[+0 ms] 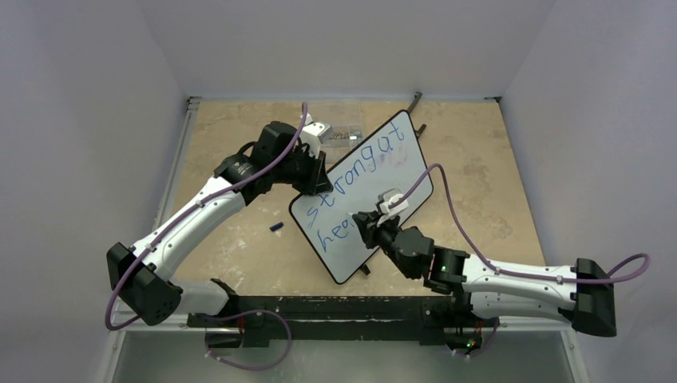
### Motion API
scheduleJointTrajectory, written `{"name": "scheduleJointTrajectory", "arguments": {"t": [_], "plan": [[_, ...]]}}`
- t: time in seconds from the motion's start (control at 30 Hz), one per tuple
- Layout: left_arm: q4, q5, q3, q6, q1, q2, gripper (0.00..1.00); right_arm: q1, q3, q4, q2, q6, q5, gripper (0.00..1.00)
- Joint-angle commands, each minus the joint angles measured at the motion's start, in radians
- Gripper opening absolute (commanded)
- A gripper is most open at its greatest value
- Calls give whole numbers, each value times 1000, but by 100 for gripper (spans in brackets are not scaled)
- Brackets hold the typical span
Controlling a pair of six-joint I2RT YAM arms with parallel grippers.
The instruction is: Write a sentence on the whiteboard
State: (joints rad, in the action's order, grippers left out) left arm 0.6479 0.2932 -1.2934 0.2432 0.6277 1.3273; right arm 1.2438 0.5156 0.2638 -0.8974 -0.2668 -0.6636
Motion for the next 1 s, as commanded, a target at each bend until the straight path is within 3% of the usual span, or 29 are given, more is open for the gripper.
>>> {"name": "scheduleJointTrajectory", "arguments": {"t": [0.0, 0.97], "plan": [[111, -243, 28, -160, -23, 11, 0, -1, 52, 67, -40, 27, -45, 0], [108, -239, 31, -157, -22, 10, 0, -9, -62, -55, -16, -131, -70, 0]]}}
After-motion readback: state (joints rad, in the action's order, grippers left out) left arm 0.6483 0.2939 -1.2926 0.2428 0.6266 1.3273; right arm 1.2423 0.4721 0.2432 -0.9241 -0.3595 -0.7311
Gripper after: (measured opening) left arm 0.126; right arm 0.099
